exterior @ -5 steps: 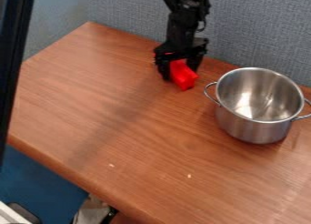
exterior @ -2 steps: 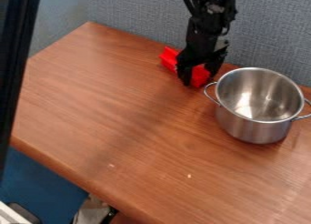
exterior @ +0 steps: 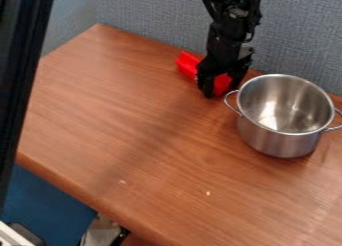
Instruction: Move the red object from the metal pot to the table
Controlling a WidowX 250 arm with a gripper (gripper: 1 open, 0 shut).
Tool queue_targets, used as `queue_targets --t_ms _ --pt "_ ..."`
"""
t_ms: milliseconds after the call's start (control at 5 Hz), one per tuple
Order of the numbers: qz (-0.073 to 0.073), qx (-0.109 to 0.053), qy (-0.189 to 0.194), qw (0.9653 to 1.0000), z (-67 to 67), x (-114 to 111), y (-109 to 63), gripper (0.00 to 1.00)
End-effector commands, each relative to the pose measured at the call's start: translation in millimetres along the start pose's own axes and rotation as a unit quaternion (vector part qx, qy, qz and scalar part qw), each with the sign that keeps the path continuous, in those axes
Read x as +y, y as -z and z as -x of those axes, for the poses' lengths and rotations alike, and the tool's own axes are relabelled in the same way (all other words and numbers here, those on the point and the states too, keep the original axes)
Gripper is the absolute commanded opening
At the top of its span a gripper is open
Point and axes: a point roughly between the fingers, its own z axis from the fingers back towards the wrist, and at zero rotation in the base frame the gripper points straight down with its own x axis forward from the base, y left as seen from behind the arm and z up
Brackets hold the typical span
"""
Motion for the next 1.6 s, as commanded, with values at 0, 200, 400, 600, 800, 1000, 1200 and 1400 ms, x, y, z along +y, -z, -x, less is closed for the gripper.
queue_targets --t_ms 0,200,400,600,800,1000,1200,1400 --pt "0.024 -0.01 -0.024 0.9994 -2.2 -1 -12.2 1.0" --pt "0.011 -0.012 -0.032 0.9994 -1.0 4 -13.9 1.0" --pt "0.029 -0.007 -0.014 0.9995 0.7 14 -13.8 1.0" --pt "0.046 -0.003 0.003 0.9989 2.6 23 -13.2 1.0" --pt "0.049 0.009 0.038 0.9981 16.9 34 -20.8 1.0" --pt "0.053 0.02 0.071 0.9958 32.2 45 -28.9 1.0" --pt "0.058 0.032 0.106 0.9922 44.1 54 -35.3 1.0" --pt "0.073 0.024 0.157 0.9846 49.5 52 -49.2 1.0"
